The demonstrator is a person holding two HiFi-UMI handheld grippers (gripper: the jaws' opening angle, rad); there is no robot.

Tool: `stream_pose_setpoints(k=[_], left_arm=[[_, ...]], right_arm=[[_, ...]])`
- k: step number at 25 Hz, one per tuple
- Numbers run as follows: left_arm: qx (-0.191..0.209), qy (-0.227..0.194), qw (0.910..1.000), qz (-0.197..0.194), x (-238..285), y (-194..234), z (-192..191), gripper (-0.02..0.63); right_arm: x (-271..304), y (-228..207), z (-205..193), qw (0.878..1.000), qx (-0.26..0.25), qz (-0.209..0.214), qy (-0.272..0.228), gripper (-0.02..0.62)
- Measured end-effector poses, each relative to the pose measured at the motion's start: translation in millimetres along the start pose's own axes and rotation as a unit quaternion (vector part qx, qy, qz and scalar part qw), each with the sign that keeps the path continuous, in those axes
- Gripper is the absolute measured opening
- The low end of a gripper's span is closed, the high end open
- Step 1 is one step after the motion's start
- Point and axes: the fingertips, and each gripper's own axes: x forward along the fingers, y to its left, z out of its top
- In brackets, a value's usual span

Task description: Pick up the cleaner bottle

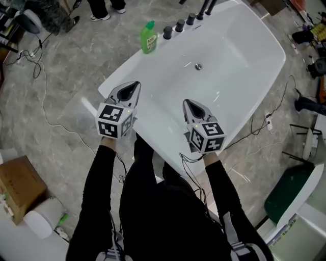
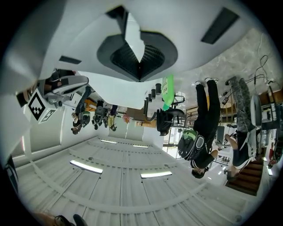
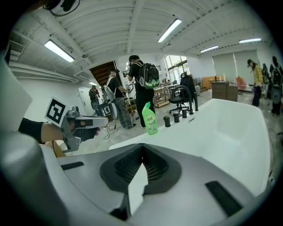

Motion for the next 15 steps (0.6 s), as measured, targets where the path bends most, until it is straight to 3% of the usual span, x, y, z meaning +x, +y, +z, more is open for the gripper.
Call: stream_pose_setpoints(k=[15], left_arm=[[0.040,0.038,0.9970,-0.055,75.2,83.0,9.6,0.008]], right_arm=[[83.6,8.1,32.9,0.999,0.009,-0.031,0.016,0.001]])
